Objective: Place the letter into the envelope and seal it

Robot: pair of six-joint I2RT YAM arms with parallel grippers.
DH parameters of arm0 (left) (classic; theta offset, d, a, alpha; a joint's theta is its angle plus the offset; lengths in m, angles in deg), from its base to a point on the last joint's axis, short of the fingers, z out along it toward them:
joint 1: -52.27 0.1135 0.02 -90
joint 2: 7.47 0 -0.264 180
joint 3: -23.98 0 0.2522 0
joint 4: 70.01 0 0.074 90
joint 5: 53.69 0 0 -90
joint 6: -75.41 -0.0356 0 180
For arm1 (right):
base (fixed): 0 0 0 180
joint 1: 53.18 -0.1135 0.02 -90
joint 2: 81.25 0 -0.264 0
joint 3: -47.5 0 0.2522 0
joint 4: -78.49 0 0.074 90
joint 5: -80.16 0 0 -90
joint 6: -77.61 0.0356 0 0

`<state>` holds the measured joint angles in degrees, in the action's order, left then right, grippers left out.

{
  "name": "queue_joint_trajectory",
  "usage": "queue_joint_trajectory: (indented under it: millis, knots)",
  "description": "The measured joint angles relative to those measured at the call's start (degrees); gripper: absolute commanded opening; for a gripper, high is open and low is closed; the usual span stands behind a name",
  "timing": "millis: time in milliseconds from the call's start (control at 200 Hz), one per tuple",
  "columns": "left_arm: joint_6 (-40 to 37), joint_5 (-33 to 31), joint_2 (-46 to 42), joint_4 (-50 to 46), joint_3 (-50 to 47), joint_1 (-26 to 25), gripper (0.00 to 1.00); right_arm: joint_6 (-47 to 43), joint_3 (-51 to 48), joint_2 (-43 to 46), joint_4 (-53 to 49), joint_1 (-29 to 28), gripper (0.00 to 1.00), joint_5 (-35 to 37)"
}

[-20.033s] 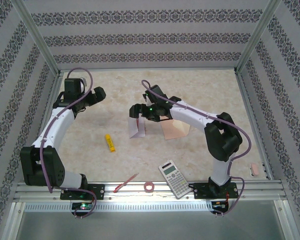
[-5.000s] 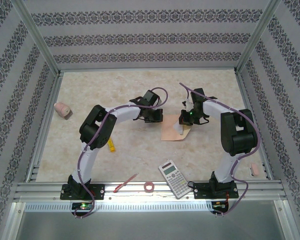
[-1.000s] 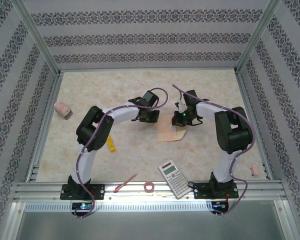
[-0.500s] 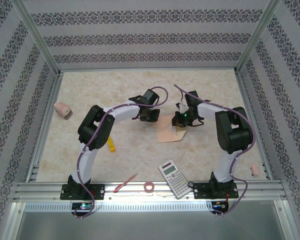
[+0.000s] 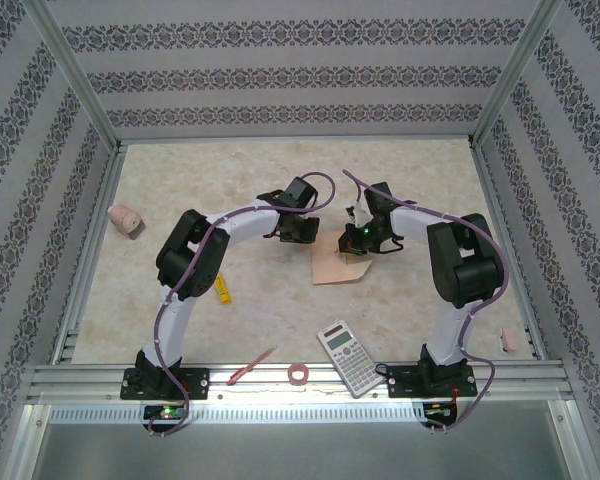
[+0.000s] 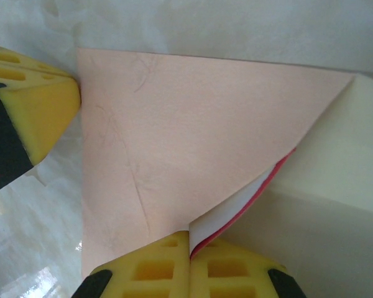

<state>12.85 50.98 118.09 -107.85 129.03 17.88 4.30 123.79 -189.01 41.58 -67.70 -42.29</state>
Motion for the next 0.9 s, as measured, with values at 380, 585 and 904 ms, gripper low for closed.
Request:
queue_joint_trajectory:
  millis: [380,585,904]
  knots:
    - [-0.02,0.04,0.09,-0.20,0.15,0.02,0.00,0.15,-0.02,0.68,-0.50,0.00,0.18,2.93]
    - [-0.02,0.02,0.09,-0.20,0.15,0.02,0.00,1.44,-0.02,2.67,-1.68,0.00,0.40,7.19]
    - [-0.04,0.02,0.09,-0.17,0.15,0.02,0.00,3.78,-0.46,7.58,-2.34,0.07,0.41,13.57]
